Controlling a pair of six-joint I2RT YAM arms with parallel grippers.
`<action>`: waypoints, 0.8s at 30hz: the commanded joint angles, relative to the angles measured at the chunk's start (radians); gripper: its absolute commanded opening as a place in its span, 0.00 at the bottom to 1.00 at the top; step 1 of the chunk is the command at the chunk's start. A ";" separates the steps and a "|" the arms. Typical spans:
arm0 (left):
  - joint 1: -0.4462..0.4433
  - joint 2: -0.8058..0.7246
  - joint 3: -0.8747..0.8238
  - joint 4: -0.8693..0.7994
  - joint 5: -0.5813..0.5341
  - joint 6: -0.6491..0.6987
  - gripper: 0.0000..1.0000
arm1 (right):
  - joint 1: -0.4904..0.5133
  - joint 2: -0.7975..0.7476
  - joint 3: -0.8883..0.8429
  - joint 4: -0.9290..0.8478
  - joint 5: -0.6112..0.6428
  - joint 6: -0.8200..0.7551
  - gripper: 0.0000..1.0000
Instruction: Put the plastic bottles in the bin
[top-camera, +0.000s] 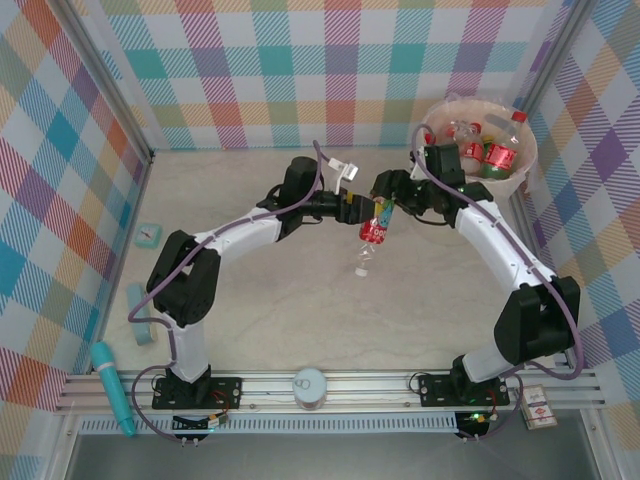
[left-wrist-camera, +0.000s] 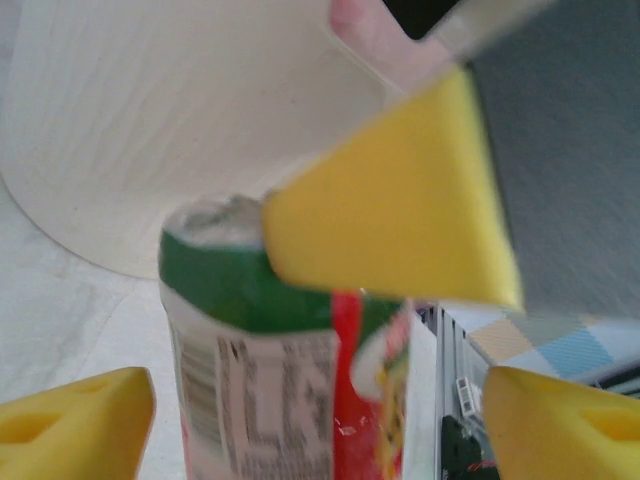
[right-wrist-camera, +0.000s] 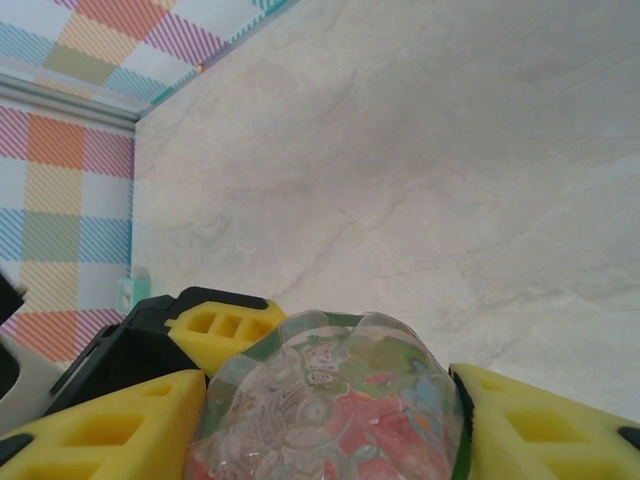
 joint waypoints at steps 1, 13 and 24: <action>0.026 -0.111 -0.071 0.073 0.045 0.006 0.96 | -0.026 -0.045 0.129 -0.059 0.082 -0.056 0.53; 0.149 -0.270 -0.220 -0.092 -0.024 -0.009 1.00 | -0.260 -0.078 0.713 -0.258 0.322 -0.253 0.50; 0.179 -0.318 -0.241 -0.130 -0.039 0.011 1.00 | -0.420 0.010 0.906 -0.300 0.451 -0.336 0.49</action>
